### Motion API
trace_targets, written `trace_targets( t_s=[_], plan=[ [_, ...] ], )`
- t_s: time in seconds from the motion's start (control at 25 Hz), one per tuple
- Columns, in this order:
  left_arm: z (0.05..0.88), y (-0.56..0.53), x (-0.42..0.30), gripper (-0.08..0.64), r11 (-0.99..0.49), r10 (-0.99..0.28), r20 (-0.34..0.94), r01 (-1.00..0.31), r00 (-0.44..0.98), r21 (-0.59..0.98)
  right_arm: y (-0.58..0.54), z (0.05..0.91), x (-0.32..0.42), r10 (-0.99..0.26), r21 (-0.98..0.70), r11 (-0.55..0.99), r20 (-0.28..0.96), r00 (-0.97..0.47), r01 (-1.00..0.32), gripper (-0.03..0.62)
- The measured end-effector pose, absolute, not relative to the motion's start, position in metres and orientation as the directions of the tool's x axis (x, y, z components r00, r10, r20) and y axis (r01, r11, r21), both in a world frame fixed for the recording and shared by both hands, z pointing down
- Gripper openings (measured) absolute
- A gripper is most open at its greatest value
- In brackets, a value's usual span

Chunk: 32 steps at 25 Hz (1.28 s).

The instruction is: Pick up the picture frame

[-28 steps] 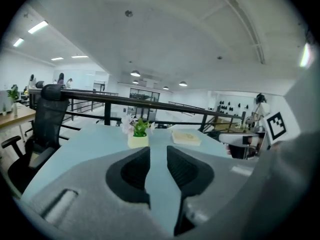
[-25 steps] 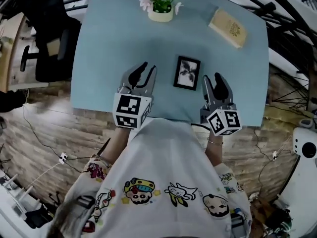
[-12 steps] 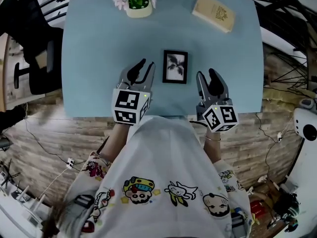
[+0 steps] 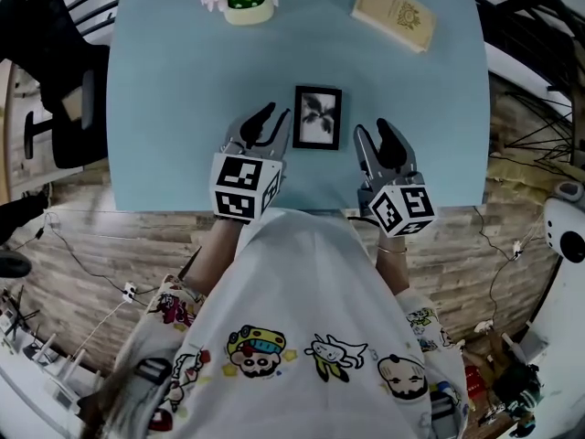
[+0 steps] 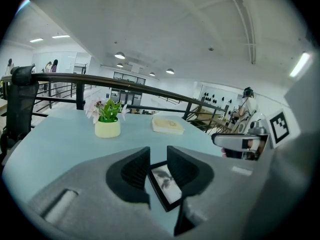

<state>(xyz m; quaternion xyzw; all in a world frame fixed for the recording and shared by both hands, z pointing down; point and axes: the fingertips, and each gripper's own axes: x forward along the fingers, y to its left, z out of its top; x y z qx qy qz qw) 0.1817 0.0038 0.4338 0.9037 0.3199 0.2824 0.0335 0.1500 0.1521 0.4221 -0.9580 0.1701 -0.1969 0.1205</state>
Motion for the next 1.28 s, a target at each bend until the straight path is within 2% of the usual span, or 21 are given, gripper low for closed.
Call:
trace_targets(
  t_s=[0.48, 1.28],
  plan=[
    [0.476, 0.020, 0.178, 0.098, -0.781, 0.606, 0.559, 0.557, 0.567, 0.281, 0.147, 0.453, 0.152, -0.403, -0.336, -0.900, 0.395, 0.826, -0.278, 0.187],
    [0.557, 0.033, 0.180, 0.098, -0.794, 0.586, 0.662, 0.495, 0.467, 0.354, 0.146, 0.512, 0.158, -0.407, -0.430, -0.880, 0.467, 0.785, -0.200, 0.187]
  ],
)
